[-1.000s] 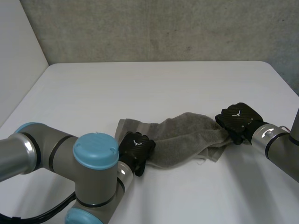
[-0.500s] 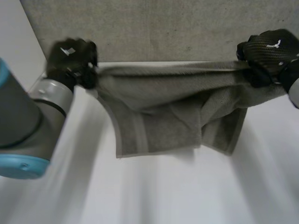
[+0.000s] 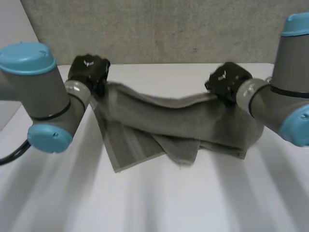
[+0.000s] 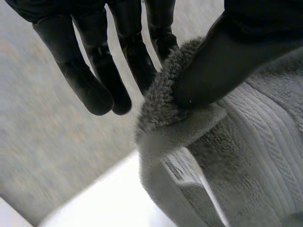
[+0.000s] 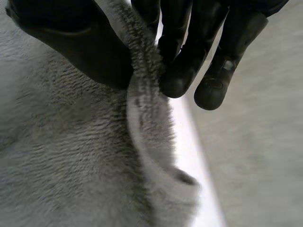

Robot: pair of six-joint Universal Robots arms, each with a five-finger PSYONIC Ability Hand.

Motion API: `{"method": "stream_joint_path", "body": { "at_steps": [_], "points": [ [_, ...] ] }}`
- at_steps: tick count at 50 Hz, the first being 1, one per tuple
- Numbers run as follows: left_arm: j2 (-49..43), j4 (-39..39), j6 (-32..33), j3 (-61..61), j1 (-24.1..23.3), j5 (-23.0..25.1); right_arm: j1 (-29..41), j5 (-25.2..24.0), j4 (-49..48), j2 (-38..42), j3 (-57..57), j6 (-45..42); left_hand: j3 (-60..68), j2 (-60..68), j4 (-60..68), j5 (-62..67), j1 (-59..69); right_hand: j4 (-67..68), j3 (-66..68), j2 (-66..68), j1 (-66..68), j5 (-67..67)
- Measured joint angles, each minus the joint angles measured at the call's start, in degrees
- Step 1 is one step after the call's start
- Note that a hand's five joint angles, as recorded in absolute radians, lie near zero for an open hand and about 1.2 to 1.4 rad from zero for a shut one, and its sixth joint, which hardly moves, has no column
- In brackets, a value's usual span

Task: Fold the towel.

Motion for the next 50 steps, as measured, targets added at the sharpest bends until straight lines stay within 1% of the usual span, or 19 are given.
{"method": "stream_joint_path", "body": {
  "at_steps": [2,4,5,6,8,10,11,14,19,23,25,28,32,37,40,46,48,50],
  "points": [
    [0.4,4.2,0.5,3.6,0.2,-0.1,0.6,0.7,-7.0,0.4,-1.3,0.0,0.0,0.0,0.4,0.0,0.0,0.0,0.0,0.0,0.0,0.0],
    [1.8,10.8,0.7,7.4,0.5,-0.4,1.4,1.4,-20.2,-0.5,-1.2,0.0,0.1,0.0,0.5,0.0,0.0,0.0,0.0,0.0,0.0,0.0],
    [2.3,12.7,0.7,8.3,0.6,-0.5,1.6,1.5,-24.1,-1.1,-0.9,0.0,0.1,0.0,0.5,0.0,0.0,0.0,0.0,0.0,0.0,0.0],
    [3.4,15.7,0.5,9.6,0.7,-0.7,2.0,1.7,-30.5,-2.2,-0.2,0.0,0.1,0.0,0.5,0.0,0.0,0.0,0.0,0.0,0.0,0.0],
    [5.1,19.7,-0.3,10.8,0.8,-1.3,2.6,1.9,-38.9,-4.2,1.2,0.1,0.1,0.0,0.5,0.0,0.0,0.0,0.0,0.0,0.0,0.0],
    [6.4,21.8,-1.3,11.1,1.0,-1.7,3.1,1.9,-43.7,-5.9,2.7,0.1,0.1,0.0,0.5,0.1,0.0,0.0,0.0,0.0,0.0,0.0],
    [6.7,22.2,-1.6,11.0,1.1,-1.9,3.3,1.9,-44.1,-6.3,3.1,0.1,0.1,0.0,0.5,0.1,0.0,0.0,0.0,0.0,0.0,0.0],
    [7.8,22.0,-3.3,8.6,1.9,-2.3,3.9,1.5,-41.6,-7.3,4.9,0.2,0.1,0.2,0.5,0.1,0.0,0.0,0.0,0.0,0.0,0.0],
    [8.4,19.2,-4.8,1.6,3.6,-2.3,4.5,0.4,-28.2,-7.4,7.6,0.0,0.1,0.2,0.5,0.1,0.0,0.0,0.0,0.0,0.0,0.0],
    [8.5,18.1,-5.0,-3.1,4.2,-2.0,4.8,-0.3,-20.8,-7.2,9.4,-0.2,0.2,0.2,0.5,0.1,0.0,0.0,0.0,0.0,0.0,0.0],
    [8.6,17.6,-4.8,-8.5,4.5,-1.6,5.0,-1.0,-17.0,-7.0,11.9,-0.2,0.2,0.2,0.5,0.1,0.0,0.0,0.0,0.0,0.0,0.0],
    [8.8,17.1,-4.5,-15.1,5.0,-1.1,5.5,-2.0,-13.9,-6.8,15.6,-0.1,0.2,0.2,0.5,0.1,0.0,0.0,0.0,0.0,0.0,0.0],
    [9.0,16.7,-4.3,-21.6,5.9,-0.8,6.2,-3.2,-12.5,-5.5,20.1,0.0,0.2,0.2,0.5,0.1,0.0,0.0,0.0,0.0,0.0,0.0],
    [9.6,16.5,-4.3,-27.5,6.8,-0.6,6.7,-4.2,-12.8,-1.8,25.3,0.6,0.2,0.2,0.5,0.1,0.0,0.0,-0.1,0.0,0.0,0.0],
    [10.0,16.5,-4.4,-28.9,7.0,-0.6,6.5,-4.3,-13.6,-0.1,26.6,2.2,0.2,0.2,0.5,0.1,0.0,-5.1,-4.9,-2.2,-3.0,-5.8],
    [10.9,16.6,-4.5,-29.5,7.4,-0.7,6.3,-4.1,-15.8,1.1,27.5,7.3,0.2,0.2,0.5,0.1,0.0,-19.9,-19.8,-16.4,-18.5,-21.0],
    [11.3,16.7,-4.6,-29.4,7.8,-0.7,6.1,-4.1,-16.9,0.9,27.9,9.7,0.2,0.2,0.5,0.1,0.0,-30.5,-30.0,-26.7,-29.2,-32.0],
    [11.7,16.7,-4.6,-29.3,8.1,-0.7,5.9,-3.9,-17.7,0.7,28.2,11.3,0.2,0.2,0.5,0.1,0.0,-34.9,-34.2,-31.1,-33.6,-36.6]
  ]
}}
